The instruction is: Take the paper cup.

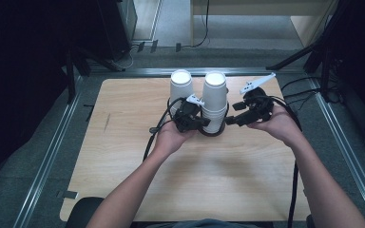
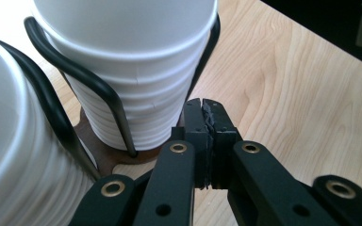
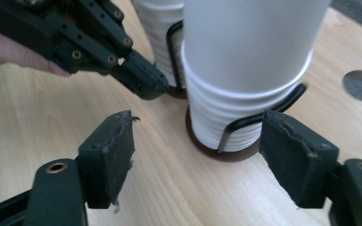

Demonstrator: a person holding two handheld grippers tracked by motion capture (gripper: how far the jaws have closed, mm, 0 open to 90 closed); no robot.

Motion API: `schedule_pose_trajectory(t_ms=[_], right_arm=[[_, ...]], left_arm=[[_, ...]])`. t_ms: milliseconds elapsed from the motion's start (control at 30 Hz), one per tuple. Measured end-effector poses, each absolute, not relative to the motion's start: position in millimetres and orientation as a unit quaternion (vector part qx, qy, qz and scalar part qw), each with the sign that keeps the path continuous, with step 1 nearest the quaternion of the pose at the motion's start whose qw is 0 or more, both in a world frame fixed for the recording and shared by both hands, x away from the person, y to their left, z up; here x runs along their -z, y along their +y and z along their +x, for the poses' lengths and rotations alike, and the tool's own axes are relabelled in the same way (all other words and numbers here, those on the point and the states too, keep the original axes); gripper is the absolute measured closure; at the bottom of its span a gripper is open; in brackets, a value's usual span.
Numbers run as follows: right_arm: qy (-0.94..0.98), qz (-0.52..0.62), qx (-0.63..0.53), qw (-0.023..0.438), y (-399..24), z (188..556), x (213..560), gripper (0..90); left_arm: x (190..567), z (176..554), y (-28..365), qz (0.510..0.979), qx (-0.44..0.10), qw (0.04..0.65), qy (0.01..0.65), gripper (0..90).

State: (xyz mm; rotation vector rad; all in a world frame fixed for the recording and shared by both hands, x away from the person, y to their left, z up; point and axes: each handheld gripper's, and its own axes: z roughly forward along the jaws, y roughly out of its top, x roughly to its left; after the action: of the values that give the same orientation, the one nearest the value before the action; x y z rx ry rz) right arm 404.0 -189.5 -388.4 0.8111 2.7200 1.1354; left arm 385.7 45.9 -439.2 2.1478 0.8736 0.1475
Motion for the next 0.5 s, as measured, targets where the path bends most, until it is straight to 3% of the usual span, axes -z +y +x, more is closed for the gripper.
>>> schedule_pose_trajectory(t_ms=[500], right_arm=[[0.889,0.261,-0.370,0.065,-174,427,362,20.8]], left_arm=[[433,394,43,0.837,-0.081,0.400,0.364,89.6]])
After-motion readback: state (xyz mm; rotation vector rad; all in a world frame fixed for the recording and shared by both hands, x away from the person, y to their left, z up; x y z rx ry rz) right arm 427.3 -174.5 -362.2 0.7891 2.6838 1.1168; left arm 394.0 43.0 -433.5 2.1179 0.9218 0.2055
